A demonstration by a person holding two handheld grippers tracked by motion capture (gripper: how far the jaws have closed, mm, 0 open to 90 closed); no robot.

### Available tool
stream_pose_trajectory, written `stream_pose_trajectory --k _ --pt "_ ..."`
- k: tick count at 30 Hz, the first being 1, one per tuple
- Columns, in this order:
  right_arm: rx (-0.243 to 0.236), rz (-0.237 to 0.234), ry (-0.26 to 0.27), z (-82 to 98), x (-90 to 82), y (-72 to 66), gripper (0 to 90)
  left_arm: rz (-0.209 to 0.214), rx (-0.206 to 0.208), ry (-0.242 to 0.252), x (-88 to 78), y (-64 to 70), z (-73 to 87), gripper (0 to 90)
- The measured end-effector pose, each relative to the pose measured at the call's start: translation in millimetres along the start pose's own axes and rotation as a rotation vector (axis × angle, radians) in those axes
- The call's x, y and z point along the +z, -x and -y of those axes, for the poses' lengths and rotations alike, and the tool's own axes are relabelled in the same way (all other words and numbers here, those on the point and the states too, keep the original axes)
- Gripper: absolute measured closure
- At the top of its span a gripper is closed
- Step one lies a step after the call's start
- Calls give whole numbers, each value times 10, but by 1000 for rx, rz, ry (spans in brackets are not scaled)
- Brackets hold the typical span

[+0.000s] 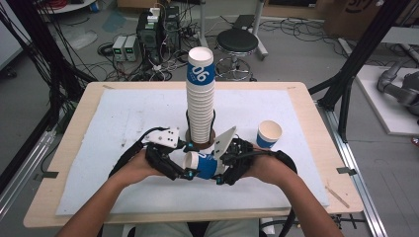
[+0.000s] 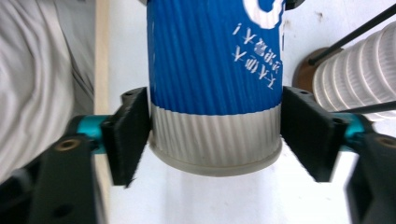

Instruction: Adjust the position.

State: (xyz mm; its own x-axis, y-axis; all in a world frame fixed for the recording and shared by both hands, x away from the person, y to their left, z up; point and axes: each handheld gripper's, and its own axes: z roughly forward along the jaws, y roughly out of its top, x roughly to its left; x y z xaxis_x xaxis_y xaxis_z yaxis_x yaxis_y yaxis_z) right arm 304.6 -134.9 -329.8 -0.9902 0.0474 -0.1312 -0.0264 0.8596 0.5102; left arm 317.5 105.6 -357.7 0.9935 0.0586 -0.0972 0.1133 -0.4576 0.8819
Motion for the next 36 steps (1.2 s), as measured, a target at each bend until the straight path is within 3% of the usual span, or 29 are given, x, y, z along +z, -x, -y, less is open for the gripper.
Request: stream_pose_trajectory --k 3,7,15,22,27,36 --pt "60 -17 79 65 -17 25 213 9 -3 23 -5 3 21 300" --pt "97 -31 185 163 -45 39 212 16 -10 69 -39 5 60 299" --pt "201 -41 423 416 -118 25 212 -8 -10 140 -136 1 170 299" --pt "282 -22 533 618 -74 -13 211 -20 6 196 -174 15 257 299" --pt "288 -18 589 721 0 -60 207 -21 19 234 -190 21 325 299" --pt "294 -61 649 821 147 -133 207 -12 32 279 -195 52 366 299"
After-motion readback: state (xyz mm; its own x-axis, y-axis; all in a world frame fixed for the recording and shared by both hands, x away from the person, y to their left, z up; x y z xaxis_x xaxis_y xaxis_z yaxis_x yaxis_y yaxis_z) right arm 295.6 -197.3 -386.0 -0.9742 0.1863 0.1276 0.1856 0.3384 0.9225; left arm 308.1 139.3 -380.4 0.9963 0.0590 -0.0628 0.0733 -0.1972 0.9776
